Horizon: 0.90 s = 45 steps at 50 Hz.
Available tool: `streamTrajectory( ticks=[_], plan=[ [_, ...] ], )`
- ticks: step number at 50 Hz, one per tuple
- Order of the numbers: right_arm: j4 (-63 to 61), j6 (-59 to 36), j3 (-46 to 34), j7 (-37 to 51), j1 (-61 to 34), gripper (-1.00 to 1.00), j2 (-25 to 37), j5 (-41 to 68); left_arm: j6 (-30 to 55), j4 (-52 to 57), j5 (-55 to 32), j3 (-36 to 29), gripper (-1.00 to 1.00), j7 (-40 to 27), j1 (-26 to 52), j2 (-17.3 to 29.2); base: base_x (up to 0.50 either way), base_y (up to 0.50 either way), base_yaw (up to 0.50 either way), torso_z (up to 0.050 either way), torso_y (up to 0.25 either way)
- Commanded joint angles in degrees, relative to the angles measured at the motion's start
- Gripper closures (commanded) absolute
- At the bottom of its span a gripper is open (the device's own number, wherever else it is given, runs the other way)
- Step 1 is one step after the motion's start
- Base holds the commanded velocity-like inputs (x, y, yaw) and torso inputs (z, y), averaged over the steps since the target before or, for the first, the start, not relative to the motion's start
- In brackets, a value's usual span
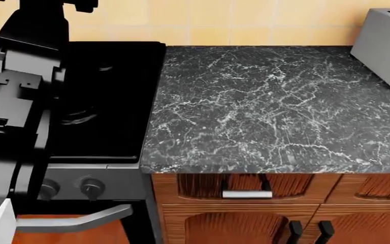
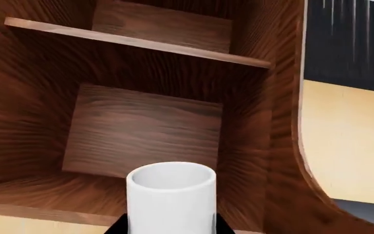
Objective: Pick the mug from the cabinet, place it under the coffee machine dispenser, and press the start button.
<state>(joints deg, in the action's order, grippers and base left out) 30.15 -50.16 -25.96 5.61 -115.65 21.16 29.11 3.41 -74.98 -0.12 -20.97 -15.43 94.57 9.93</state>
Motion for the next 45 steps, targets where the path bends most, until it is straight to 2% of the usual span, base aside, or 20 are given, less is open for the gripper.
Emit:
streamTrajectory(
  ticks=[1, 8, 16, 17, 19, 22, 23, 27, 32, 36, 38, 40, 42, 45],
  plan=[
    [-0.7, 0.0, 0.4, -0.2, 0.4, 1.00, 0.3, -0.7, 0.0, 0.0, 0.0, 0.2, -1.00, 0.1, 0.0, -0.1, -0.50, 0.00, 0.00, 0.000, 0.000],
    [-6.7, -4.0, 2.3, 2.5, 3.5, 1.00, 1.3, 1.6, -1.7, 0.0, -0.6, 1.1, -1.00, 0.6, -0.4, -0.2, -0.21, 0.00, 0.00, 0.000, 0.000],
    [-34.3, -20.4, 12.2, 14.4, 18.3, 1.00, 4.5, 12.9, -9.6, 0.2, -3.0, 4.1, -1.00, 2.7, -2.8, 0.1, 0.00, 0.00, 0.00, 0.000, 0.000],
    [-37.8, -22.3, 14.0, 16.0, 20.6, 1.00, 4.5, 14.7, -8.9, 3.8, -3.5, 4.6, -1.00, 2.9, -4.4, 0.5, 0.00, 0.00, 0.00, 0.000, 0.000],
    [-43.7, -25.2, 17.2, 18.6, 24.7, 1.00, 4.4, 17.8, 2.8, 21.0, -6.0, 6.0, -1.00, 2.6, -12.9, 3.1, 0.00, 0.00, 0.00, 0.000, 0.000],
    [-53.2, -27.6, 21.3, 22.0, 31.9, 1.00, 4.6, 21.6, 12.5, 46.8, -9.1, 7.9, -1.00, 1.2, -22.8, 5.9, 0.00, 0.00, 0.00, 0.000, 0.000],
    [-55.9, -27.9, 22.2, 22.7, 34.1, 1.00, 4.7, 22.5, 14.2, 54.9, -9.8, 8.4, -1.00, 0.8, -25.5, 6.6, 0.00, 0.00, 0.00, 0.000, 0.000],
    [-67.0, -27.4, 25.0, 25.4, 43.1, 1.00, 5.0, 25.2, 18.4, 76.0, -12.9, 10.6, -1.00, -1.1, -36.6, 9.1, 0.00, 0.00, 0.00, 0.000, 0.000],
    [-78.6, -24.4, 26.1, 27.7, 52.5, 1.00, 5.0, 26.1, 20.9, 94.0, -17.1, 14.0, -1.00, -3.0, -47.7, 11.1, 0.00, 0.00, 0.00, 0.000, 0.000],
    [-87.4, -18.5, 25.4, 28.7, 63.0, 1.00, 5.4, 22.7, 23.3, 107.2, -22.7, 19.2, -1.00, -4.6, -55.7, 12.5, 0.00, 0.00, 0.00, 0.000, 0.000],
    [-89.8, -13.6, 22.8, 28.6, 68.7, 1.00, 6.1, 18.8, 23.1, 112.9, -24.5, 21.5, -1.00, -5.3, -59.9, 13.0, 0.00, 0.00, 0.00, 0.000, 0.000],
    [-90.1, -5.8, 17.4, 31.3, 73.1, 1.00, 9.3, 16.4, 21.8, 116.9, -25.3, 23.1, -1.00, -5.5, -64.2, 13.2, 0.00, 0.00, 0.00, 0.000, 0.000],
    [-90.0, 1.1, 13.5, 32.9, 77.2, 1.00, 11.6, 14.0, 18.1, 119.5, -23.9, 23.3, -1.00, -4.7, -69.2, 13.3, 0.00, 0.00, 0.00, 0.000, 0.000],
    [-89.2, 8.5, 11.1, 31.7, 83.5, 1.00, 12.2, 9.0, 15.0, 122.2, -23.4, 23.6, -1.00, -4.0, -74.7, 13.1, 0.00, 0.00, 0.00, 0.000, 0.000]
  ],
)
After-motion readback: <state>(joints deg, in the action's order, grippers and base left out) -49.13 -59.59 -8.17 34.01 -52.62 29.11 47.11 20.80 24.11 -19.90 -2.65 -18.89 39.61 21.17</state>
